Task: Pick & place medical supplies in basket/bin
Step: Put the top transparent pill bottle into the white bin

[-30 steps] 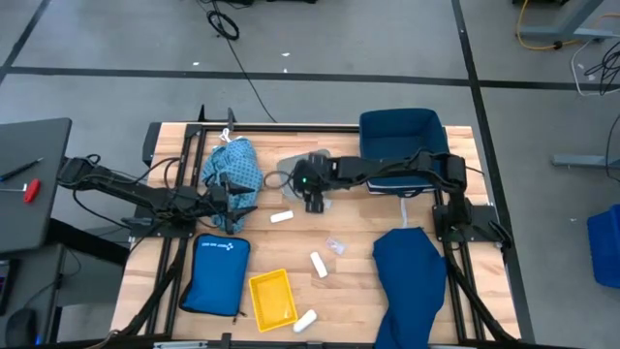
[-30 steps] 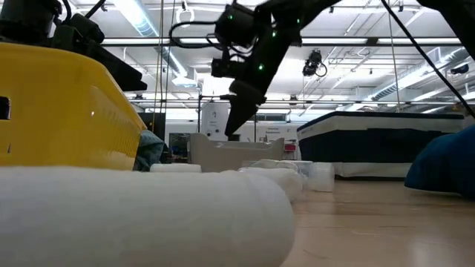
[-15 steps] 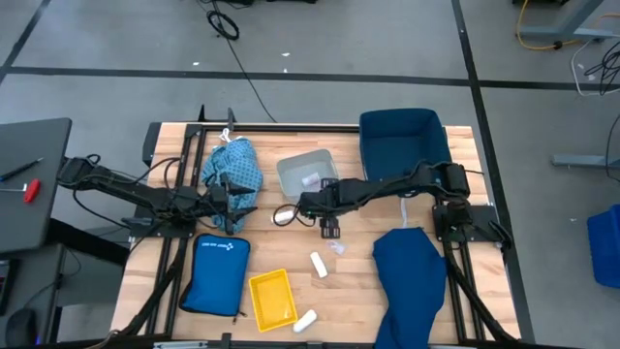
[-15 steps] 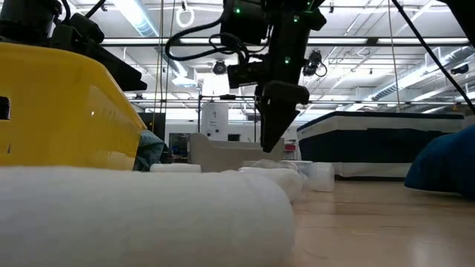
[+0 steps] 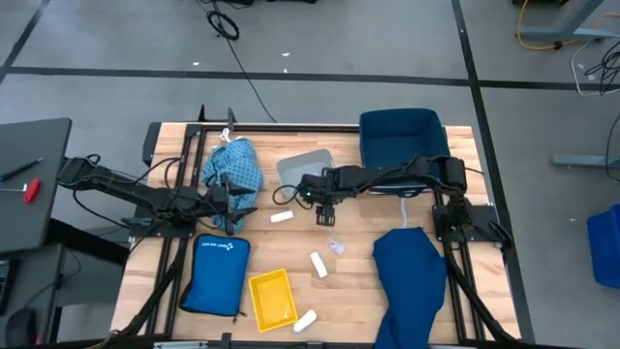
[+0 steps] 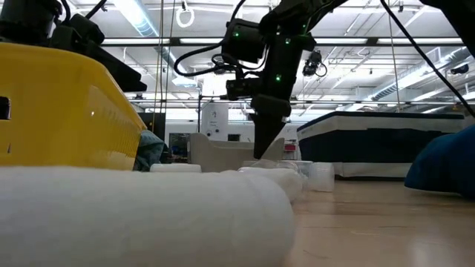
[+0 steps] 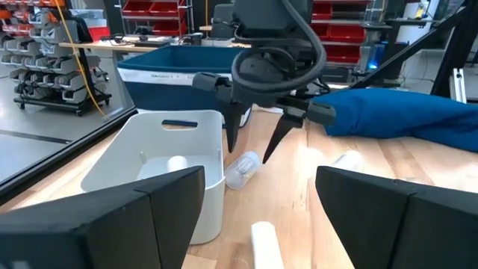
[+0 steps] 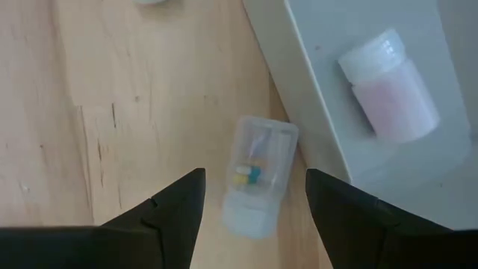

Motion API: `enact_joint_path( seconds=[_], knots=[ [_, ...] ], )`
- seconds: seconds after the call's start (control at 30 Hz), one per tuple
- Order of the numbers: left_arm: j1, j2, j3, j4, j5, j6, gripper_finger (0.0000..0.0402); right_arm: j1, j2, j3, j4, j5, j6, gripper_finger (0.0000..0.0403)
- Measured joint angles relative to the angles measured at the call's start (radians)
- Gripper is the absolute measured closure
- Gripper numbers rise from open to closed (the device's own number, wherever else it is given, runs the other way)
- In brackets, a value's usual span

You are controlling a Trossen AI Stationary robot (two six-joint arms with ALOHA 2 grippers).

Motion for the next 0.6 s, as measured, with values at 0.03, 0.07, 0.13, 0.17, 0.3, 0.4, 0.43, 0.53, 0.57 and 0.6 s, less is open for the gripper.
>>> enact_joint_path(
  seconds=[0.03, 0.07, 0.13, 0.17, 0.3, 0.4, 0.43, 0.53, 0.57, 0.6],
  knots=[
    [0.000, 0.000, 0.000, -0.006, 0.000, 0.000, 0.0141, 0.000, 0.000, 0.000, 0.002, -0.003, -0.002, 0.0160],
    [0.000, 0.000, 0.000, -0.011, 0.000, -0.002, 0.0141, 0.000, 0.002, 0.000, 0.005, -0.006, -0.003, 0.0160],
    [0.000, 0.000, 0.000, -0.018, 0.000, -0.007, 0.0141, 0.000, 0.007, 0.000, 0.006, -0.012, -0.005, 0.0160],
    [0.000, 0.000, 0.000, -0.019, 0.000, -0.008, 0.0141, 0.000, 0.009, 0.000, 0.004, -0.013, -0.006, 0.0160],
    [0.000, 0.000, 0.000, -0.020, 0.000, -0.010, 0.0141, 0.000, 0.029, 0.000, 0.019, -0.021, -0.011, 0.0160],
    [0.000, 0.000, 0.000, -0.021, 0.000, -0.011, 0.0141, -0.002, 0.049, 0.000, 0.032, -0.018, -0.021, 0.0160],
    [0.000, 0.000, 0.000, -0.020, 0.000, -0.011, 0.0141, -0.005, 0.054, -0.001, 0.027, -0.017, -0.022, 0.0160],
    [0.000, 0.000, 0.000, -0.028, 0.000, -0.011, 0.0141, -0.006, 0.068, 0.000, 0.040, -0.020, -0.022, 0.0160],
    [0.000, 0.000, 0.000, -0.028, 0.000, -0.012, 0.0141, -0.006, 0.072, 0.000, 0.038, -0.020, -0.022, 0.0160],
    [0.000, 0.000, 0.000, -0.030, 0.000, -0.013, 0.0141, -0.006, 0.077, 0.000, 0.050, -0.020, -0.023, 0.0160]
  ],
)
